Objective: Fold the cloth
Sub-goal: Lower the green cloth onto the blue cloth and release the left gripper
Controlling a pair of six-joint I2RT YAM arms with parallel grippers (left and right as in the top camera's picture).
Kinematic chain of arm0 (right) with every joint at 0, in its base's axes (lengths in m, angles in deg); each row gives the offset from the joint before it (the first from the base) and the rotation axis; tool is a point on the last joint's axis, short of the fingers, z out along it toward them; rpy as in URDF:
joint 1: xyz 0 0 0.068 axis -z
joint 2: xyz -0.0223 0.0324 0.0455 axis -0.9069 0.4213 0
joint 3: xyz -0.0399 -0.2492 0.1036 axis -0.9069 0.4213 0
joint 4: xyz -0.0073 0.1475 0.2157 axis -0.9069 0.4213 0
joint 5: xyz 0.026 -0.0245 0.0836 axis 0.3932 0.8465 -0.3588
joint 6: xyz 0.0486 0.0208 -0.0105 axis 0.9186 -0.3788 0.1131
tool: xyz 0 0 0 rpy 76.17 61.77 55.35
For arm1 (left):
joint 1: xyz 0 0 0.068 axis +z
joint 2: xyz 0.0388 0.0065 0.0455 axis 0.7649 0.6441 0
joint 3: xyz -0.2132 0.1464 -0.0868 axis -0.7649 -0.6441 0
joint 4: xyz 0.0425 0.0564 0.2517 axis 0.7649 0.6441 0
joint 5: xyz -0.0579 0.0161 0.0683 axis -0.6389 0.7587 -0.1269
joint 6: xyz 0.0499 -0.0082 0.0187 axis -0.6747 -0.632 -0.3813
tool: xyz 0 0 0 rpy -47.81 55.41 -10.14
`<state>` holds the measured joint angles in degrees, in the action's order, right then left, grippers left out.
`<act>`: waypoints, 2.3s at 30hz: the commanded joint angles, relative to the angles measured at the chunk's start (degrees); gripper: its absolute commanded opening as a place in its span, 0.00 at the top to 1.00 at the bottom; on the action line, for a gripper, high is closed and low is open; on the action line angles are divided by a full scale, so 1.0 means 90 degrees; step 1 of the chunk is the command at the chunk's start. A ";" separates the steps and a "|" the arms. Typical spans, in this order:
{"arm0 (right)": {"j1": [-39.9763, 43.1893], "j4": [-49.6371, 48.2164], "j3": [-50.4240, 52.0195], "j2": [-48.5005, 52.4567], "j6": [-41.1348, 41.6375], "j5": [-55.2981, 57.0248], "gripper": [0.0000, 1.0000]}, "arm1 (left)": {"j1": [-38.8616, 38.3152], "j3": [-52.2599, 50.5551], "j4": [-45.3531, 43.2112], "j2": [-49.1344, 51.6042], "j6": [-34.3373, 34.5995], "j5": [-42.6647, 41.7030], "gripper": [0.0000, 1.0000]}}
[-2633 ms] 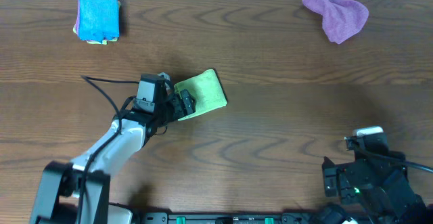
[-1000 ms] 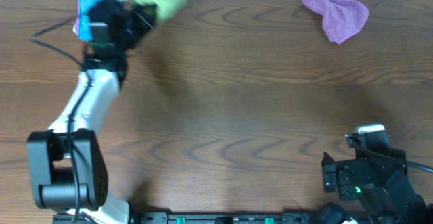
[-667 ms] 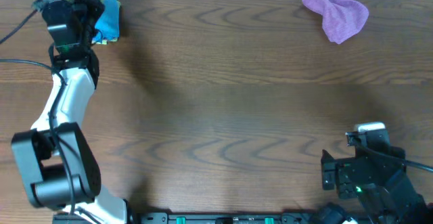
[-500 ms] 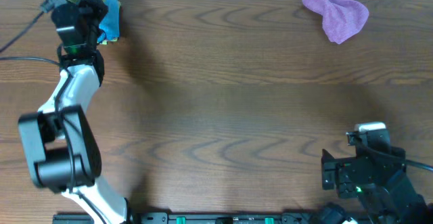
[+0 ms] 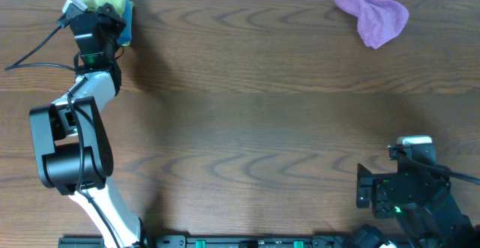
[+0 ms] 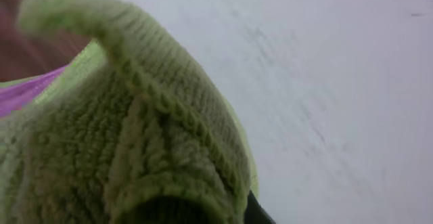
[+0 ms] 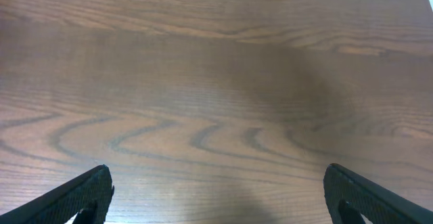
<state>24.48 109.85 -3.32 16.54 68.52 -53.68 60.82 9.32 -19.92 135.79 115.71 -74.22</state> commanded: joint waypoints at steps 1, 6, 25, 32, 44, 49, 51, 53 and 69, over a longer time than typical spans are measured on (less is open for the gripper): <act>0.0034 -0.0005 0.0000 0.0068 0.0168 0.0073 0.01 | 0.0090 0.0044 0.0155 -0.0044 -0.0177 0.0158 0.94; 0.0032 -0.0029 0.0000 0.0243 0.0168 0.0068 0.01 | 0.0090 0.0044 0.0202 -0.0041 -0.0177 0.0141 0.94; 0.0032 -0.0034 0.0000 0.0515 0.0163 0.0070 0.01 | 0.0087 0.0044 0.0493 -0.0041 -0.0138 -0.0707 0.05; 0.0032 -0.0029 0.0000 0.0515 0.0165 0.0063 0.01 | 0.0172 0.0044 0.1124 -0.0372 -0.0267 -0.0704 0.05; 0.0032 -0.0114 0.0000 0.0515 0.0165 0.0044 0.01 | 0.0532 0.0044 0.2783 -0.1345 -0.0663 -0.0750 0.05; 0.0032 -0.0119 0.0000 0.0515 0.0163 0.0044 0.01 | 0.0546 0.0044 0.3628 -0.1695 -0.0811 -0.0743 0.05; 0.0032 -0.0119 0.0000 0.0515 0.0163 0.0044 0.01 | 0.0546 0.0044 0.3857 -0.1790 -0.0848 -0.0746 0.05; 0.0032 -0.0119 0.0000 0.0515 0.0160 0.0046 0.01 | 0.0546 0.0044 0.4109 -0.1851 -0.0848 -0.0748 0.05; 0.0032 -0.0121 0.0000 0.0515 0.0090 0.0100 0.01 | 0.0534 0.0044 0.5098 -0.2533 -0.1656 -0.1785 0.05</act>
<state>24.48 108.80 -3.32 21.04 69.00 -53.83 65.56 9.41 25.15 114.57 105.40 -85.26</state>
